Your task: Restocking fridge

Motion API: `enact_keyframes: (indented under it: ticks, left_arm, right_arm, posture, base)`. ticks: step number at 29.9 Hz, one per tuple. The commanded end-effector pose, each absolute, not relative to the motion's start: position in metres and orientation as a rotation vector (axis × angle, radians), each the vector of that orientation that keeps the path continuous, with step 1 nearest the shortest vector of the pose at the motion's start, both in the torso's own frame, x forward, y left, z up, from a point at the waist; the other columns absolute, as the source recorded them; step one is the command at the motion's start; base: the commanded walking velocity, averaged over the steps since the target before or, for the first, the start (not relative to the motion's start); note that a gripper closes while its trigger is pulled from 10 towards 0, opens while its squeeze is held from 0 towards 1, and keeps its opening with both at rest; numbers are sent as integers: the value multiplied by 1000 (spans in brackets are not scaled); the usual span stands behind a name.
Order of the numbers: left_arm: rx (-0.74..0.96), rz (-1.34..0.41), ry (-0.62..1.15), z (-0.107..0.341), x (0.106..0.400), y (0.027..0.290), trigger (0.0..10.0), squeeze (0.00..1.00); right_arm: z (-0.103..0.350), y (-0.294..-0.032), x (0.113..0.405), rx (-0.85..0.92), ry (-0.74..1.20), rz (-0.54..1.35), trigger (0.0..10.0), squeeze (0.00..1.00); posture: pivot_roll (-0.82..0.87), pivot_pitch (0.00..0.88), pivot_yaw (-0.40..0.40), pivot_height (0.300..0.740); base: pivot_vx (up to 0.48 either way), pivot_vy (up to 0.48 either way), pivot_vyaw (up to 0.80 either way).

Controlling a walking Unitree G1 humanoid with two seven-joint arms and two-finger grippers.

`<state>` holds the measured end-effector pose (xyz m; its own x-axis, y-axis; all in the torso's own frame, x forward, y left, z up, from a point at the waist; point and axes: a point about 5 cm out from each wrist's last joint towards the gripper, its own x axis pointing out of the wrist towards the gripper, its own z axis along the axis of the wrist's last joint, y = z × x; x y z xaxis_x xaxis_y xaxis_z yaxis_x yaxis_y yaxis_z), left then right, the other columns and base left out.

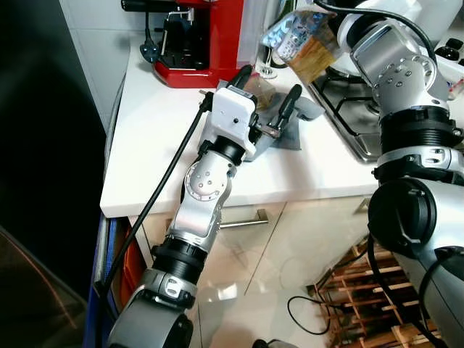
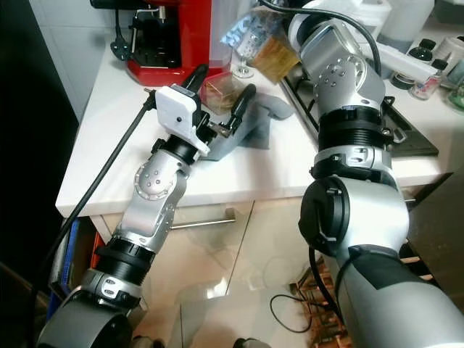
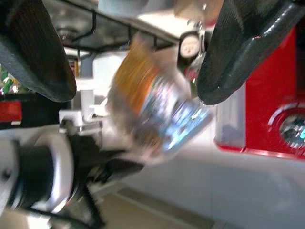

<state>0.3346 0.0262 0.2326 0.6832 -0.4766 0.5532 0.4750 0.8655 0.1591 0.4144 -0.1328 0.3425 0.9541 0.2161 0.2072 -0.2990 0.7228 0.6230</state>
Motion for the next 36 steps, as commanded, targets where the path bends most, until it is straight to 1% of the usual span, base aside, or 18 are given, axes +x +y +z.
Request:
enact_keyframes:
  ticks: [1, 6, 7, 14, 18, 25, 28, 36]
  left_arm:
    - [12, -552, -637, 236, 334, 17, 10000, 0]
    - [3, -551, -615, 232, 339, 13, 10000, 0]
    - [-7, -540, -594, 229, 343, 13, 10000, 0]
    - [-68, -509, -534, 223, 351, 11, 10000, 0]
    - [-82, -466, -517, 221, 356, 13, 10000, 0]
    - [-68, -419, -507, 223, 366, 21, 10000, 0]
    - [-64, -398, -521, 231, 372, 26, 10000, 0]
    - [-70, -403, -545, 243, 376, 21, 10000, 0]
  right_arm:
    - [365, -134, 409, 738, -184, 310, 0, 243]
    - [366, -127, 405, 786, -159, 335, 0, 243]
    - [369, -122, 400, 810, -151, 352, 0, 243]
    - [373, -120, 393, 871, -147, 351, 0, 243]
    - [379, -116, 384, 901, -138, 373, 0, 243]
    - [379, -111, 373, 910, -106, 415, 0, 239]
    - [375, -109, 366, 893, -85, 439, 0, 239]
    - [366, -108, 359, 896, -50, 445, 0, 239]
  posture:
    - [-130, 0, -90, 740]
    - [-139, 0, -94, 740]
    - [-145, 0, -95, 740]
    - [-167, 0, -97, 740]
    - [-182, 0, -98, 740]
    - [-190, 0, -103, 740]
    - [-200, 0, -101, 740]
    - [-210, 0, -96, 740]
  base:
    - [0, 0, 0]
    - [0, 0, 0]
    - [0, 0, 0]
    - [0, 0, 0]
    - [0, 0, 0]
    - [0, 0, 0]
    - [0, 0, 0]
    - [0, 0, 0]
